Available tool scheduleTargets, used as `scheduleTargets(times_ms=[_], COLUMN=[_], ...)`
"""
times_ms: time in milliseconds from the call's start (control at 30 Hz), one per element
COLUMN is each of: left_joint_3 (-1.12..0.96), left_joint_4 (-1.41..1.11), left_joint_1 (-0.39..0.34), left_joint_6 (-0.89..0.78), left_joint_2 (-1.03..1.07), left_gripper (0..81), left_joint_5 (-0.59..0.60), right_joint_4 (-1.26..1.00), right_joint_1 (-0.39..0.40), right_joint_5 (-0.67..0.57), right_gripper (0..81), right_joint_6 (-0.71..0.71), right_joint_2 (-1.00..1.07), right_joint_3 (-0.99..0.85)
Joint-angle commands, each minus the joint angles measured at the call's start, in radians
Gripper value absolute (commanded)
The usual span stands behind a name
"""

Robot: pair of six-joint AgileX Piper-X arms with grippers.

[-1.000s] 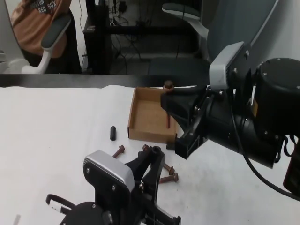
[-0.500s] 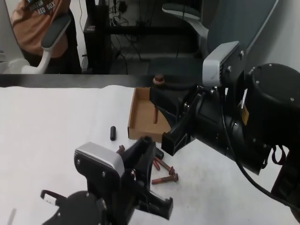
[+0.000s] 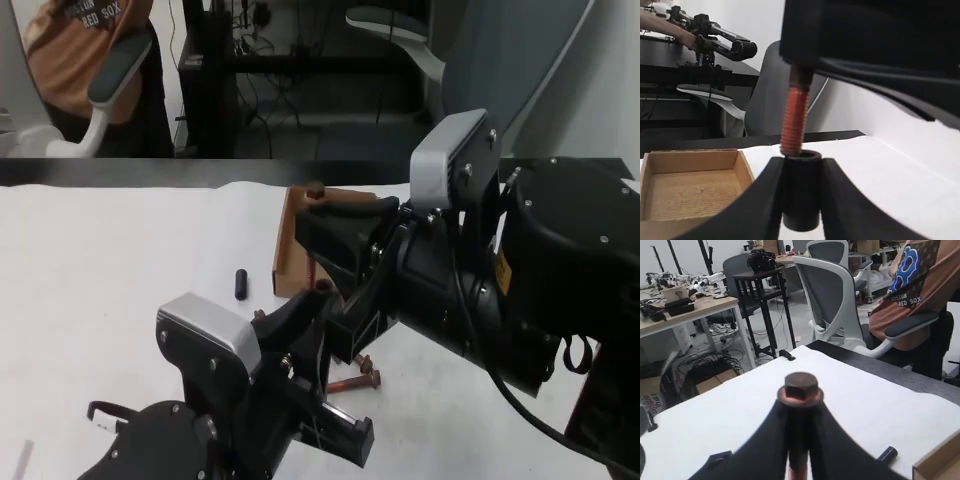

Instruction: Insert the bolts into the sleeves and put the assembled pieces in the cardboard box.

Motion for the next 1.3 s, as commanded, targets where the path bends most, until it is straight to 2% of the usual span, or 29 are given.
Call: scheduleTargets(times_ms=[0, 133, 967, 1267], left_joint_3=[-0.012, -0.012, -0.012, -0.012], left_joint_4=[-0.022, -0.019, -0.009, -0.074], left_joint_1=[0.003, 0.003, 0.018, 0.061], left_joint_6=[-0.001, 0.051, 0.052, 0.052], left_joint_2=[-0.002, -0.002, -0.002, -0.002], left_gripper=[1.8, 1.8, 1.8, 1.8], left_joint_5=[0.000, 0.001, -0.046, 0.027], right_joint_4=[0.012, 0.016, 0.049, 0.100], right_joint_1=[0.002, 0.002, 0.004, 0.008], right_joint_5=[0.023, 0.030, 0.042, 0.023], right_gripper=[0.0, 0.0, 0.0, 0.0], right_joint_6=[-0.028, -0.060, -0.042, -0.045], right_joint_2=[0.000, 0.000, 0.000, 0.000], right_joint_3=[-0.003, -0.003, -0.003, -0.003])
